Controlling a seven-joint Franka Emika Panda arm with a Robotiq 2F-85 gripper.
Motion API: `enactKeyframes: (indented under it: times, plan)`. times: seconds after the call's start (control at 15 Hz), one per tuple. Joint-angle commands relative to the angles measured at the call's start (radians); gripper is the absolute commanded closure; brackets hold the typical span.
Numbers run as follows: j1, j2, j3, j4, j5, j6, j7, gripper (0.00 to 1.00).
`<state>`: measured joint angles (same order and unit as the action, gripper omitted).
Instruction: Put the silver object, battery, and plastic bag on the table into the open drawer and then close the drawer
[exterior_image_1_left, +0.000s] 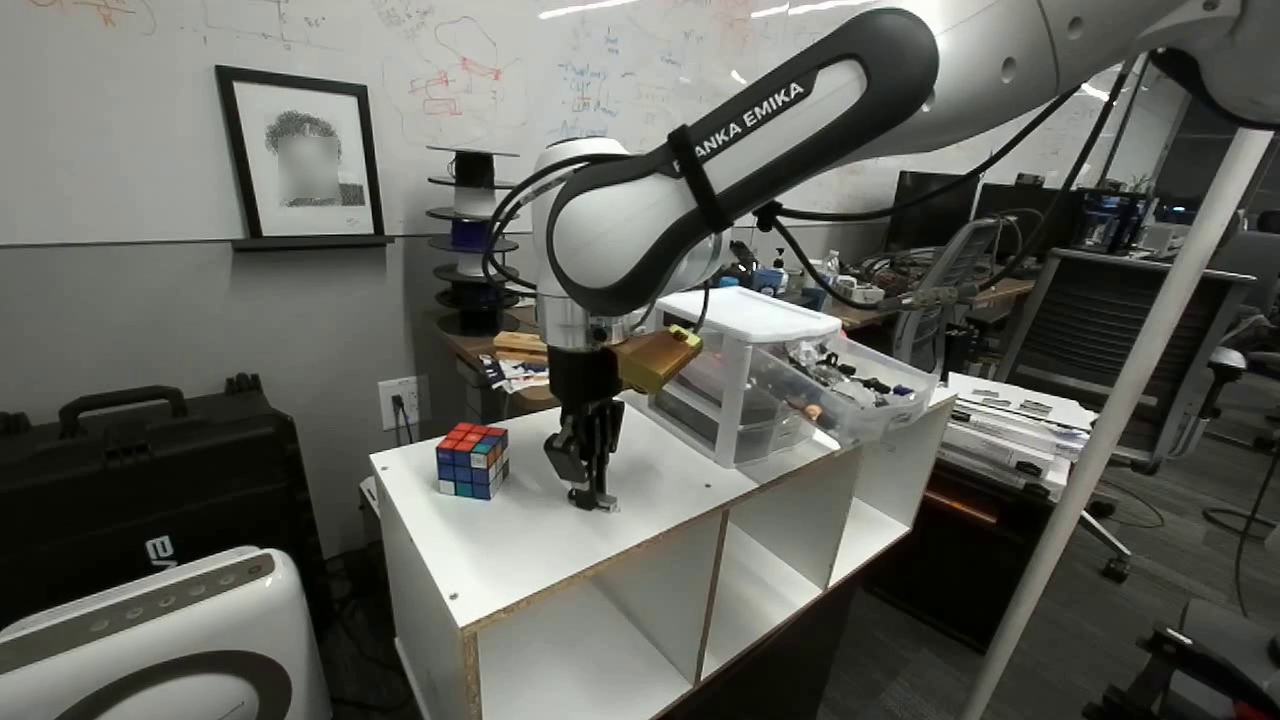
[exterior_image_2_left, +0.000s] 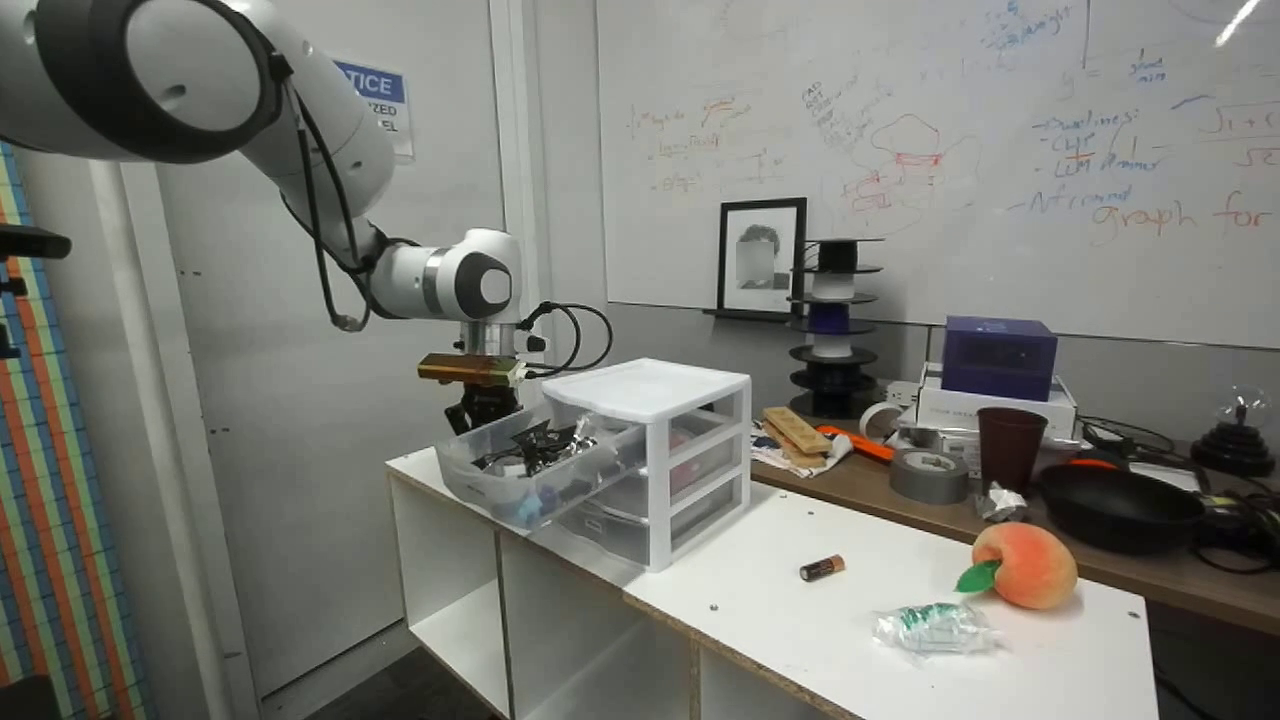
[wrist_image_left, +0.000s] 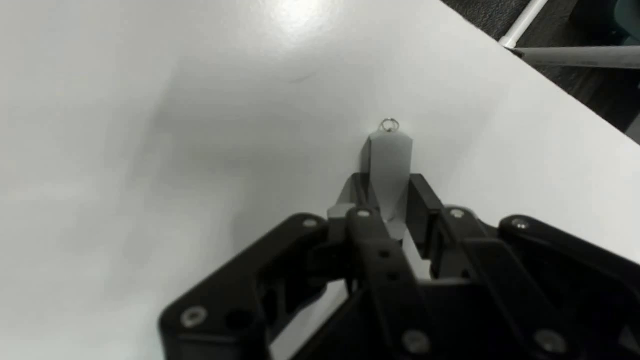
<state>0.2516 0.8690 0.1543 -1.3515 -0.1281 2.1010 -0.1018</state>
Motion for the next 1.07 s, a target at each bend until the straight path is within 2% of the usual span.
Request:
enactKeyframes:
  times: [0.0,0.27,0.6,1.0]
  plan:
    - [0.006,0.001,-0.007,0.004,0.007,-0.029,-0.002,0.90]
    - [0.050,-0.067,-0.025,-0.018,-0.041,-0.056,0.032,0.90]
    - [0.098,-0.210,-0.044,-0.063,-0.115,-0.124,0.092,0.90]
    - [0.054,-0.477,-0.029,-0.198,-0.087,-0.186,0.139,0.90]
